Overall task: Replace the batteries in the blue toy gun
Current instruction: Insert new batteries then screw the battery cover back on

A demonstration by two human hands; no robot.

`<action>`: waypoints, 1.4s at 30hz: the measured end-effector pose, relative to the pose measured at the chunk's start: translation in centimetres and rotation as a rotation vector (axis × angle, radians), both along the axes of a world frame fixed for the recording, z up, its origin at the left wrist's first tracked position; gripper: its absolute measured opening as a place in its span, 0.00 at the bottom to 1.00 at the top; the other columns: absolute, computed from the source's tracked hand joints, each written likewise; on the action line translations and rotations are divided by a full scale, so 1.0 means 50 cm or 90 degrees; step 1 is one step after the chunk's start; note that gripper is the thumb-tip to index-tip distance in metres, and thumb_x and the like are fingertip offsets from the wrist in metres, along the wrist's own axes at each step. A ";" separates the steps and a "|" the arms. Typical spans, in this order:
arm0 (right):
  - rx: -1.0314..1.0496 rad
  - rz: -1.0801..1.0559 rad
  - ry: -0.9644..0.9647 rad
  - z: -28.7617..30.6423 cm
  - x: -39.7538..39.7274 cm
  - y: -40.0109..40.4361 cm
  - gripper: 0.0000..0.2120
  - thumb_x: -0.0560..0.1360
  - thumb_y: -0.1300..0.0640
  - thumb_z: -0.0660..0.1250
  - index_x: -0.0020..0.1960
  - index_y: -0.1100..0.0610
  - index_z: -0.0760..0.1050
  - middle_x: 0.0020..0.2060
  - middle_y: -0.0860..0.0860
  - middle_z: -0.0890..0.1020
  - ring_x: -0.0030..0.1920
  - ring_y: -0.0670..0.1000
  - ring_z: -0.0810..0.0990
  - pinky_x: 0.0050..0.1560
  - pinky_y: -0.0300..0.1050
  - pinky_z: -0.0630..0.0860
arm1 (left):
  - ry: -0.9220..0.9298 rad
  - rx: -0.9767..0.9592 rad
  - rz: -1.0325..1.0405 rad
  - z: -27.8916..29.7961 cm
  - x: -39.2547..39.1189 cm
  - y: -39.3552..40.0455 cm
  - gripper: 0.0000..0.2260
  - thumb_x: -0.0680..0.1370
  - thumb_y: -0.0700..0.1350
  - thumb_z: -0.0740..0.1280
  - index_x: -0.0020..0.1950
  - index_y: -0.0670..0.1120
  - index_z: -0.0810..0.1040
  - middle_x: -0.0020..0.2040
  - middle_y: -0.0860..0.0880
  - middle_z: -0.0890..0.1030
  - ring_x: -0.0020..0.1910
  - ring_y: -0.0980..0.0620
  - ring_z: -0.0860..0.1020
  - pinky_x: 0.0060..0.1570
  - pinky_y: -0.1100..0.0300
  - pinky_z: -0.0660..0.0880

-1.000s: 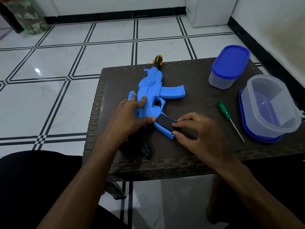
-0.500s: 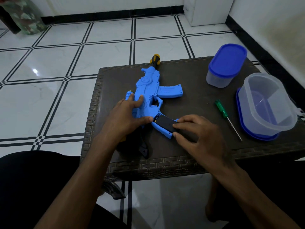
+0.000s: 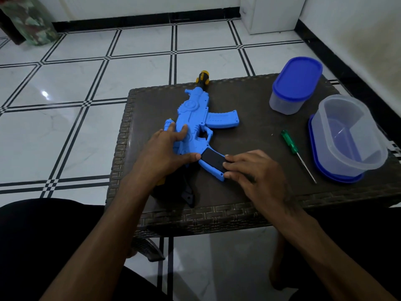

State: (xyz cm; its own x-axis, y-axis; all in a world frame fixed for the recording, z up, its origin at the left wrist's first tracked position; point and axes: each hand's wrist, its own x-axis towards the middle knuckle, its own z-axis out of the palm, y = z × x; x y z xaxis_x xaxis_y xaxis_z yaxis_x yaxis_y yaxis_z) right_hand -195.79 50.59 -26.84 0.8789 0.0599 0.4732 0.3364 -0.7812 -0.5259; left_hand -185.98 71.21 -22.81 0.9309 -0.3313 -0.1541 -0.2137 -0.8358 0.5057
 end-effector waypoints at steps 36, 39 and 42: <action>-0.157 0.189 -0.035 0.012 0.077 -0.047 0.09 0.64 0.63 0.73 0.44 0.64 0.82 0.39 0.58 0.84 0.39 0.57 0.84 0.46 0.43 0.72 | -0.015 0.076 -0.020 0.022 -0.004 -0.007 0.38 0.70 0.60 0.72 0.76 0.55 0.61 0.78 0.48 0.57 0.75 0.45 0.61 0.69 0.48 0.64; -0.177 0.203 -0.013 0.011 0.079 -0.052 0.09 0.67 0.62 0.72 0.46 0.64 0.82 0.40 0.57 0.84 0.40 0.57 0.84 0.48 0.42 0.72 | -0.021 0.077 -0.019 0.020 -0.007 -0.008 0.38 0.70 0.60 0.72 0.76 0.55 0.61 0.78 0.47 0.57 0.75 0.45 0.61 0.69 0.49 0.64; -0.169 0.201 -0.007 0.006 0.078 -0.052 0.10 0.71 0.57 0.69 0.48 0.63 0.81 0.42 0.57 0.83 0.42 0.57 0.83 0.48 0.42 0.72 | -0.020 0.083 -0.026 0.021 -0.008 -0.006 0.37 0.71 0.60 0.71 0.76 0.55 0.60 0.78 0.47 0.57 0.75 0.45 0.61 0.69 0.48 0.64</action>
State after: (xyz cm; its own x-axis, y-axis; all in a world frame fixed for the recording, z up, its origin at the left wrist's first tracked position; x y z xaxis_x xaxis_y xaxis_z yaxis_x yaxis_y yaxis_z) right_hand -191.90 47.99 -26.57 0.7926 0.4476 0.4141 0.5862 -0.7463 -0.3154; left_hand -186.38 70.90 -21.75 0.9222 -0.3477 -0.1694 -0.2623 -0.8841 0.3867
